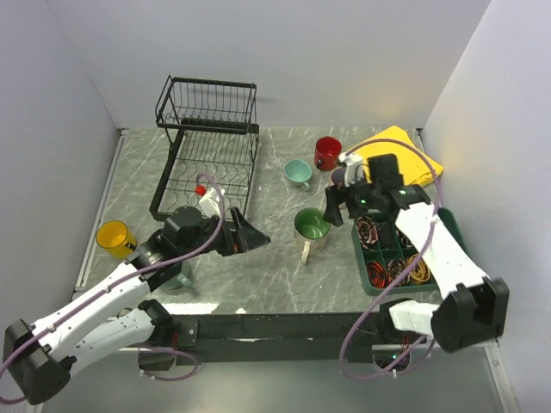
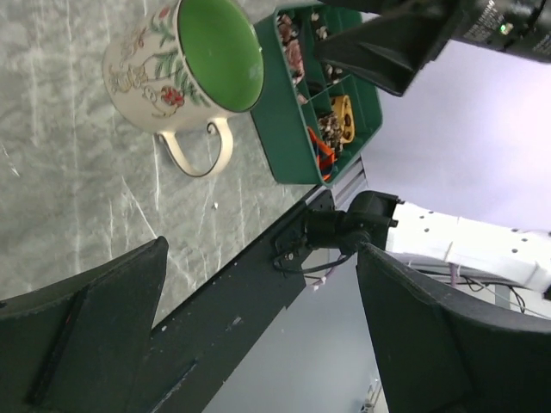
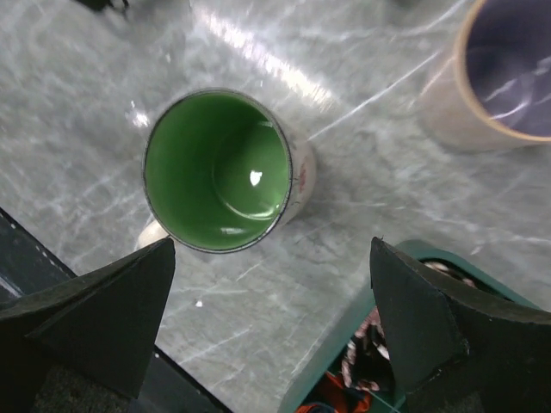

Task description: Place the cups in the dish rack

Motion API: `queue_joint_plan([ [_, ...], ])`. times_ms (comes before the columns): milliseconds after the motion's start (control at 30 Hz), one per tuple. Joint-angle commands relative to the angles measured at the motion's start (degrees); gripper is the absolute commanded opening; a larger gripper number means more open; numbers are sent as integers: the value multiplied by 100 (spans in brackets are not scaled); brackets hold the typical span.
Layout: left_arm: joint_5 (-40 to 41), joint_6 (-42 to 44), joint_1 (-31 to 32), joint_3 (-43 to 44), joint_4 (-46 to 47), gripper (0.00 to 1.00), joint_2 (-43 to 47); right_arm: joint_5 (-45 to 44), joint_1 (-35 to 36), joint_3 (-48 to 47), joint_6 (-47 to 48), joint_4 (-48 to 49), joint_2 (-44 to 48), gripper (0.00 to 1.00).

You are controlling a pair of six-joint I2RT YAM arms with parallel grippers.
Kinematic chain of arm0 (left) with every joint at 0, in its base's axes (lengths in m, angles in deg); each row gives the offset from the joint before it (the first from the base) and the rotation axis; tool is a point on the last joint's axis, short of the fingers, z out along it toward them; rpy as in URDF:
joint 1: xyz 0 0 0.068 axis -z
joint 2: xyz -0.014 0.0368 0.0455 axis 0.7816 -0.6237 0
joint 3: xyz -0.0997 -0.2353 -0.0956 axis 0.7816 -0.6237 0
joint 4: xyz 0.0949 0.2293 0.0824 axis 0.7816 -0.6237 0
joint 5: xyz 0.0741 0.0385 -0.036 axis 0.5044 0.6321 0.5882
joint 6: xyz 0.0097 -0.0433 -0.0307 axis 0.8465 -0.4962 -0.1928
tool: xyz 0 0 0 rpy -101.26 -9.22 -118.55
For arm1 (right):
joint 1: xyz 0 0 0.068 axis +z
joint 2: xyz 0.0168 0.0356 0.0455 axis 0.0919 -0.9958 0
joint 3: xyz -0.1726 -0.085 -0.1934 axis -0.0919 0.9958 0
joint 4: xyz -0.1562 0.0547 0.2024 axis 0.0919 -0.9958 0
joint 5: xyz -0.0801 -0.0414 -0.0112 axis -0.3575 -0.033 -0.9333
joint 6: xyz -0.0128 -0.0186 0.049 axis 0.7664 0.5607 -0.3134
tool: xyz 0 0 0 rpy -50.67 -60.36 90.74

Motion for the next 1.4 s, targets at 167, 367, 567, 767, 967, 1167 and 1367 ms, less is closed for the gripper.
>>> queue_joint_plan([
  [167,742,-597,488,-310,780,96,-63,-521,644,-569,-215,22,-1340,95],
  [367,768,-632,524,-433,789,96,-20,-732,689,-692,-57,84,-1939,90],
  [567,812,-676,532,-565,798,96,103,-767,803,-991,93,-39,-2458,81],
  [767,803,-843,541,-785,947,96,332,-899,952,-1044,137,5,-2722,72],
  [967,821,-904,541,-882,956,96,446,-1013,988,-1035,172,13,-2863,57],
  [1167,698,-1018,541,-987,1156,96,473,-943,1075,-1062,172,5,-2749,16],
  [1367,127,-1756,532,-1286,2431,96,491,-372,1075,-1412,268,-144,-2126,0],
])
